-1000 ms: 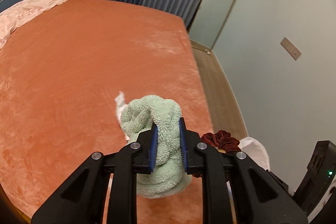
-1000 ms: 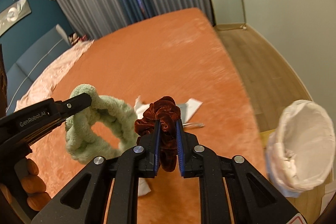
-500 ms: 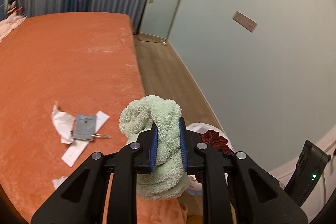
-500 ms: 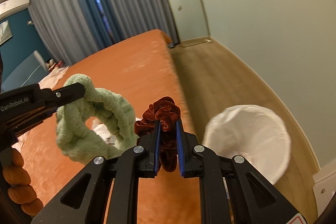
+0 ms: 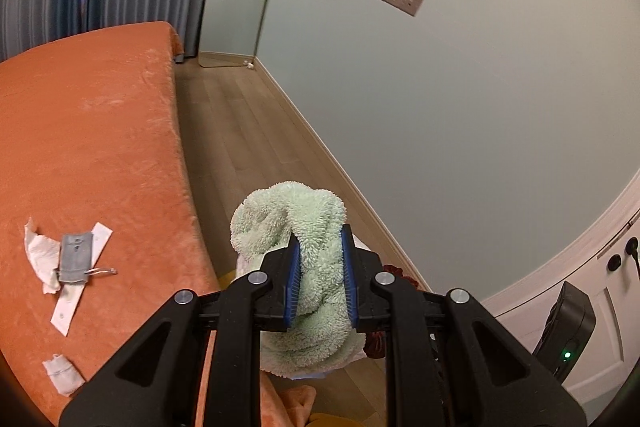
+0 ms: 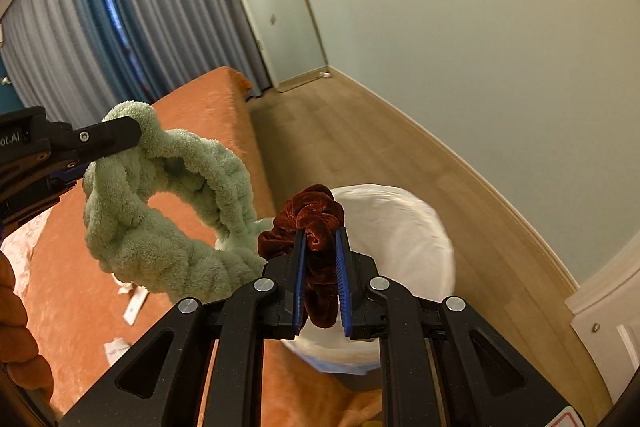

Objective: Collect trash
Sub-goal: 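Carry both scrunchies over the white bin and open both tools, then move both open tools back to the remaining items on the bed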

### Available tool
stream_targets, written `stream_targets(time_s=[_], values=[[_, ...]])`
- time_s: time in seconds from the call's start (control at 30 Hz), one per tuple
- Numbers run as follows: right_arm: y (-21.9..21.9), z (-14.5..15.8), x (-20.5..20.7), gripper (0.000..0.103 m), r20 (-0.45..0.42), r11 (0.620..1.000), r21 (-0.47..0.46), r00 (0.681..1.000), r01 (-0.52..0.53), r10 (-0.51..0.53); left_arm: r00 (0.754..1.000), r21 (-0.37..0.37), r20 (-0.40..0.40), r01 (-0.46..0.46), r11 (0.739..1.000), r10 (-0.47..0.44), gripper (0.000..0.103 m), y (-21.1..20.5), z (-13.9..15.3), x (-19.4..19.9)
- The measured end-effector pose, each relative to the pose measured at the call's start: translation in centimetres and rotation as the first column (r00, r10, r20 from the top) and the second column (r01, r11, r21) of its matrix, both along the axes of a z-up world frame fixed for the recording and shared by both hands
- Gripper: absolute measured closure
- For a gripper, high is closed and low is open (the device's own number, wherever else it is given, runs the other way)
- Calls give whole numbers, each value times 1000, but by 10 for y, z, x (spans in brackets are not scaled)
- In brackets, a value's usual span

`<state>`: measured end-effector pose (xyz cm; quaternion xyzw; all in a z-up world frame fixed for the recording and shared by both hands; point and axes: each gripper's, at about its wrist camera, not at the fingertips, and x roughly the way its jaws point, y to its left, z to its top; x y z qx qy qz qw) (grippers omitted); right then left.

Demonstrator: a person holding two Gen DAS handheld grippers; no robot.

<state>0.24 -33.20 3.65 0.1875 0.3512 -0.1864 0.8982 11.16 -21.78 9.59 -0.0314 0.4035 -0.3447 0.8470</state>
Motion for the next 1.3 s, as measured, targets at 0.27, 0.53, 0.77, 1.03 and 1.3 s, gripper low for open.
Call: stream_targets(time_s=[0.27, 0.53, 0.77, 1.03, 1.3], values=[[-13, -16, -2, 88, -23, 999, 17, 999, 40, -40, 1000, -1, -4, 7, 1000, -7, 76, -24, -11, 3], [-16, -18, 2, 82, -23, 999, 23, 999, 42, -42, 998, 46, 37, -47, 998, 45, 59, -18, -18, 6], [-16, -19, 0, 75, -22, 999, 18, 999, 31, -31, 997, 60, 23, -81, 995, 80, 59, 0, -28, 8], [-2, -13, 4, 67, -15, 1000, 5, 1000, 9, -9, 993, 59, 23, -118, 991, 117, 59, 24, -29, 8], [24, -5, 14, 65, -15, 999, -15, 999, -35, 35, 986, 56, 13, -167, 984, 166, 59, 54, -30, 10]])
